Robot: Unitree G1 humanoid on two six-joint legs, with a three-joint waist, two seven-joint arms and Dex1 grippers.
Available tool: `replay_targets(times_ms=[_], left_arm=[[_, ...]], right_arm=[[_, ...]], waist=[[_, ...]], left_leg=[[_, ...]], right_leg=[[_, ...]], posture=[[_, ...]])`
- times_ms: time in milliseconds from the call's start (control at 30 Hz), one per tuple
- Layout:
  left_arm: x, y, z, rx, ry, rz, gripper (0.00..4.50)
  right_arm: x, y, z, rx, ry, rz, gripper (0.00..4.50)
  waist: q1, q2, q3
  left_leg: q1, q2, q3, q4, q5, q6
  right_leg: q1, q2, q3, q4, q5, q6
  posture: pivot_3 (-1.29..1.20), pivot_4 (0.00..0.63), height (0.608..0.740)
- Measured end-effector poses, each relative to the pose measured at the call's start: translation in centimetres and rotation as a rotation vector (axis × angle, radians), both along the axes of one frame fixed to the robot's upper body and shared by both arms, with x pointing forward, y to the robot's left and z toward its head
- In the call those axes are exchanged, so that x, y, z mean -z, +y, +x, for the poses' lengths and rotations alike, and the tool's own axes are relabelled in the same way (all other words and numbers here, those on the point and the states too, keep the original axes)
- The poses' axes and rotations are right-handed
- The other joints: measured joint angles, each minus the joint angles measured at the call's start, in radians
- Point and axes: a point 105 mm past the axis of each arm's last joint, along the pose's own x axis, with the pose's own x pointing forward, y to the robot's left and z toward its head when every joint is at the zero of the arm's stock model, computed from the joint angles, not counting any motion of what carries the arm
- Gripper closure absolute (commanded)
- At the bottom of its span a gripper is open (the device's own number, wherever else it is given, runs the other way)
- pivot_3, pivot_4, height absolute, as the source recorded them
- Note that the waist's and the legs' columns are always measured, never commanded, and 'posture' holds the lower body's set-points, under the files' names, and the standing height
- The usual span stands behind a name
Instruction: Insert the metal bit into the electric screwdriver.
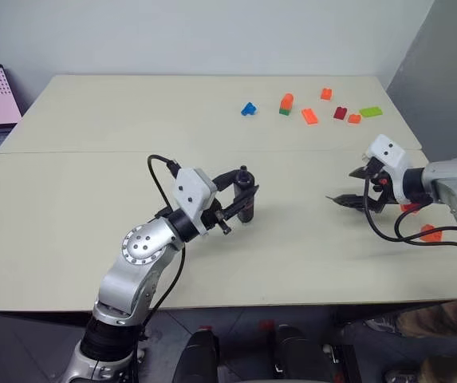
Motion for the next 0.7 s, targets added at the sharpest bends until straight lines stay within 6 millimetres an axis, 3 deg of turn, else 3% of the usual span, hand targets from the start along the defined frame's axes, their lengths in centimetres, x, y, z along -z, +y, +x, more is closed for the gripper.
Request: replay_targets(times_ms=[400, 533, 700], left_arm=[[0.7, -0.4, -0.2, -0.009, -0.003, -0.014, 2.85], [0.8, -0.3, -0.1, -0.015, -0.004, -0.012, 2.85], [1.0, -0.2, -0.2, -0.021, -0.005, -0.011, 2.85]], right_arm=[[2.6, -1.9, 2.2, 0.025, 0.206, -0.115, 0.0], [2.6, -1.9, 3.0, 0.027, 0.218, -0.15, 0.62], [2.8, -2.1, 3.7, 0.015, 0.21, -0.215, 1.91]], waist=[[-0.003, 0.0, 0.0], [-0.004, 0.0, 0.0], [-0.004, 0.0, 0.0]], left_leg=[[0.0, 0.0, 0.001, 0.001, 0.0, 0.0], [0.001, 0.0, 0.001, 0.001, 0.0, 0.0], [0.003, 0.0, 0.001, 0.001, 0.0, 0.0]], right_leg=[[0.0, 0.0, 0.0, 0.0, 0.001, 0.0], [0.0, 0.0, 0.0, 0.001, 0.001, 0.0], [0.002, 0.0, 0.0, 0.003, 0.001, 0.0]], posture=[[0.0, 0.15, 0.74], [0.0, 0.15, 0.74], [0.0, 0.15, 0.74]])
